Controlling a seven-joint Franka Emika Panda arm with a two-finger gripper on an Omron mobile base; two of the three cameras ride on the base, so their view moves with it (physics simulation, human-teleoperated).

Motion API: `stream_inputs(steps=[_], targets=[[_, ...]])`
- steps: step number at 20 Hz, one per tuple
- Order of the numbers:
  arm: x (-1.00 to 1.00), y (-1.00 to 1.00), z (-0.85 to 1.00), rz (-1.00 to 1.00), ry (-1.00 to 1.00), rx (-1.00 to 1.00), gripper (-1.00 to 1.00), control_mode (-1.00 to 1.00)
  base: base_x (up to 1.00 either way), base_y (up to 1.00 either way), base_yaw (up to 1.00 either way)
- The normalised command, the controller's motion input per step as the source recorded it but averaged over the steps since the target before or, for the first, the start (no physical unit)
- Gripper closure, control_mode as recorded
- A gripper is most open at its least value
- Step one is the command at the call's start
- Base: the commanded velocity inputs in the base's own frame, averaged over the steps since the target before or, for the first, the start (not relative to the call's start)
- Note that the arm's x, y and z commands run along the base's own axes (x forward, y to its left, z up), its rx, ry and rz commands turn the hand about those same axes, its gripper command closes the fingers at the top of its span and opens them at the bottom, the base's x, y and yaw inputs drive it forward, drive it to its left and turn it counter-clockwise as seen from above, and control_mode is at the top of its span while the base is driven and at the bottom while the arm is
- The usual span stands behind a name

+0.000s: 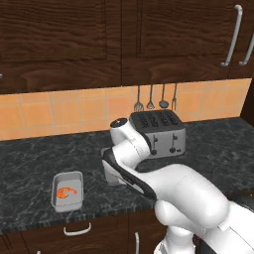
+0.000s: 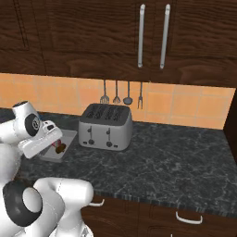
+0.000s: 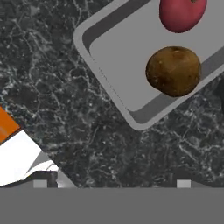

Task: Take the meat container that has the shrimp and place it on the second highest rack of the freezer. Then take the vegetable container that has the tomato and mushroom and place it on the highest rack of the freezer.

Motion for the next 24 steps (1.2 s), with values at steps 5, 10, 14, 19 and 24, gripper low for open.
stream_inputs(steps=[5,10,14,19,24], targets=[[0.35,0.16,-0.46,0.28,0.14,0.05,-1.0,-1.0,0.0,0.0,0.0],[0.23,0.23,-0.6,0.14,0.0,0.01,-1.0,-1.0,0.0,0.0,0.0],[0.27,0.09,-0.54,0.11,0.0,0.0,-1.0,-1.0,0.0,0.0,0.0],[0.2,0.05,-0.33,0.07,0.0,0.0,-1.0,-1.0,0.0,0.0,0.0],[0.0,0.0,-0.28,0.01,0.0,0.01,1.0,-1.0,0.0,0.0,0.0]])
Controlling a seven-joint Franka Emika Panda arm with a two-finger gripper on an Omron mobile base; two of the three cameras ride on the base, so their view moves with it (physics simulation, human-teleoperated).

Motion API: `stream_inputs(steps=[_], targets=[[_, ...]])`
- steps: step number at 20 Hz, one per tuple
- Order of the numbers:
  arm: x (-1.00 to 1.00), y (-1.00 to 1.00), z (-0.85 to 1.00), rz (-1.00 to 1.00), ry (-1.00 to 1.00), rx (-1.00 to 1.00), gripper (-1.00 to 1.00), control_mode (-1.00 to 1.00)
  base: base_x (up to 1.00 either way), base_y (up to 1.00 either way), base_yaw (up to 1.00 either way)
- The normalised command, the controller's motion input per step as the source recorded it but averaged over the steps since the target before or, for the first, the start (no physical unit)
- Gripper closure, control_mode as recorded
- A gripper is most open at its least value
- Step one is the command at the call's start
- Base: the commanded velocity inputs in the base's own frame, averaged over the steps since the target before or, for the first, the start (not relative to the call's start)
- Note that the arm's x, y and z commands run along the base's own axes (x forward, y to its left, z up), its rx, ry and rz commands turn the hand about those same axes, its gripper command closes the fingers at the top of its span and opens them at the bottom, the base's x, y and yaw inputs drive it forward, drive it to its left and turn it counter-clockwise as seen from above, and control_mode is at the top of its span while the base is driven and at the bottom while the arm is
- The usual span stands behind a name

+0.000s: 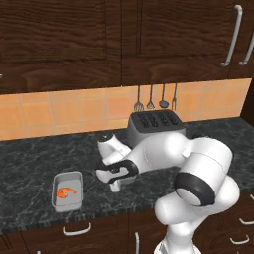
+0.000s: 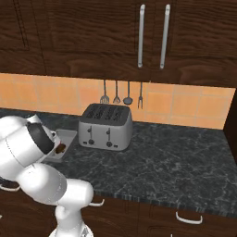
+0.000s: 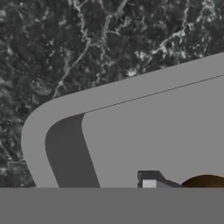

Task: Take the meat container that has the shrimp and place it on the second highest rack of the freezer. Then take the vegetable container that has the tomato and mushroom and place it on the highest rack of the freezer.

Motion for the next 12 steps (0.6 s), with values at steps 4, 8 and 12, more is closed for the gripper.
stream_inputs(steps=[4,8,12], targets=[[0.0,-0.04,-0.12,0.0,-0.04,0.04,1.0,-1.0,0.0,0.0,0.0],[-0.14,-0.04,0.05,0.03,-0.01,0.06,1.0,-1.0,0.0,0.0,0.0],[-0.53,0.0,0.46,0.06,-0.09,0.0,1.0,-1.0,0.0,0.0,0.0]])
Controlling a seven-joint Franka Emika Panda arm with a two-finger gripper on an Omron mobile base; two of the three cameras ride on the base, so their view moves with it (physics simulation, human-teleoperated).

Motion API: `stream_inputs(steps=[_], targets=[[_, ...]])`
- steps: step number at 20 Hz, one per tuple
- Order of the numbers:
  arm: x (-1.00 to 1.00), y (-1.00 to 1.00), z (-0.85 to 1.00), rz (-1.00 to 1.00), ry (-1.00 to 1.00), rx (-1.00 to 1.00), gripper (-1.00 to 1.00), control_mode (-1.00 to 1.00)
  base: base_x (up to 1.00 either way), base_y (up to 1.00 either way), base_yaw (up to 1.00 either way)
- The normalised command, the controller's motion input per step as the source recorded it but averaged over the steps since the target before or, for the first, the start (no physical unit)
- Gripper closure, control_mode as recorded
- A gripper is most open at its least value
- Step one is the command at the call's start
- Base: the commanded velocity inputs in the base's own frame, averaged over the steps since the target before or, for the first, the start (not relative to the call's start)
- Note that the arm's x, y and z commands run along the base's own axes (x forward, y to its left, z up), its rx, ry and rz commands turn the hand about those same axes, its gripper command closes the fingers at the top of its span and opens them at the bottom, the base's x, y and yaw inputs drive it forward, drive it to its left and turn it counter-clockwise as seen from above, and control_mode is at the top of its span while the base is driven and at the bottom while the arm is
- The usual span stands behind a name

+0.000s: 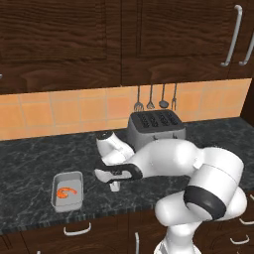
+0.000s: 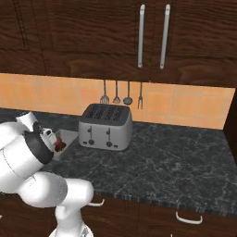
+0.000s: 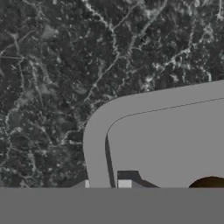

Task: Take the meat container that has the shrimp and place it on the second highest rack of the freezer. Then take the vegetable container that has the tomato and mushroom and place it on the highest rack of the freezer.

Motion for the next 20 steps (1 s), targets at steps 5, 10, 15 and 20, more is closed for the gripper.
stream_inputs(steps=[5,10,15,20], targets=[[-0.65,0.0,0.99,0.09,-0.08,-0.06,1.0,-1.0,0.0,0.0,0.0],[-0.53,0.0,1.0,0.01,-0.14,-0.03,1.0,-1.0,0.0,0.0,0.0],[-0.41,0.0,1.0,0.0,-0.12,-0.01,1.0,-1.0,0.0,0.0,0.0],[-0.42,-0.3,0.96,0.0,-0.33,0.01,1.0,-1.0,0.0,0.0,0.0]])
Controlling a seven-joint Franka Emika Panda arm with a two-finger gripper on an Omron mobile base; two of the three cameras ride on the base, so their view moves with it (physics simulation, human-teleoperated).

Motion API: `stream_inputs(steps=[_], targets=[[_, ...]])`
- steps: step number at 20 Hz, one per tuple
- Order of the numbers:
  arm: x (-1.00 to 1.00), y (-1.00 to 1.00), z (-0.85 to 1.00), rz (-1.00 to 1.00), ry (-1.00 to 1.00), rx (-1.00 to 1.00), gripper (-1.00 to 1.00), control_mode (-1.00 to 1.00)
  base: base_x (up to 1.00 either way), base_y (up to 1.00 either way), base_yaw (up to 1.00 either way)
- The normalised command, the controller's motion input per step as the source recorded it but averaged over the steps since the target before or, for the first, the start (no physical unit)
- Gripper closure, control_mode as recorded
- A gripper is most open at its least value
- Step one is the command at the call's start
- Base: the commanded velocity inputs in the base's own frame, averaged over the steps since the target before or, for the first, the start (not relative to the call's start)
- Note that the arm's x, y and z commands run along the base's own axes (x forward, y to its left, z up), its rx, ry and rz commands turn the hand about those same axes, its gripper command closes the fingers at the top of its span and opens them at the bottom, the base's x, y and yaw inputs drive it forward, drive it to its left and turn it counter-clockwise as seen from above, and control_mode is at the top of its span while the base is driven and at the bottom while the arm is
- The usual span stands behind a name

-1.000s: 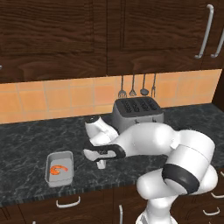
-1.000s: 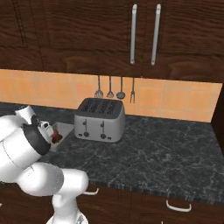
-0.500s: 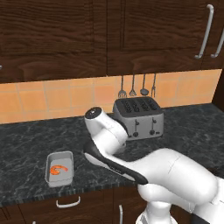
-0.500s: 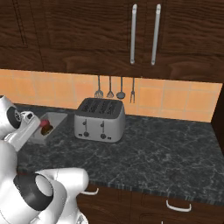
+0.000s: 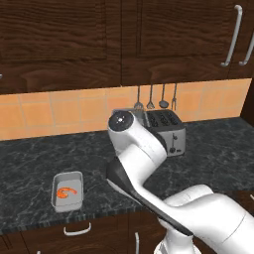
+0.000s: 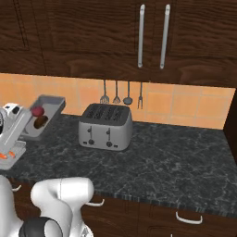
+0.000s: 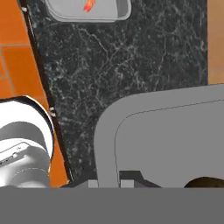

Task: Take the meat container that has the shrimp and place it on the second highest rack of the freezer. Then take the vegetable container that has the tomato and mushroom and place it on the highest rack of the freezer.

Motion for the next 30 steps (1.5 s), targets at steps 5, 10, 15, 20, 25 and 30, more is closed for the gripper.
stream_inputs(steps=[5,10,15,20,25,30], targets=[[-0.67,-0.49,0.6,-0.21,-0.35,0.09,1.0,-1.0,0.0,0.0,0.0],[-0.63,-0.45,0.84,-0.18,0.0,0.15,1.0,-1.0,0.0,0.0,0.0],[-0.4,-0.07,0.53,-0.07,0.06,0.05,1.0,1.0,-0.22,-0.02,-0.03],[0.0,0.0,0.0,0.0,0.0,0.0,1.0,1.0,-0.8,0.0,0.0],[0.0,0.0,0.0,0.0,0.0,0.0,1.0,1.0,-0.99,0.42,-0.37],[0.0,0.0,0.0,0.0,0.0,0.0,1.0,1.0,-0.94,0.46,-0.77]])
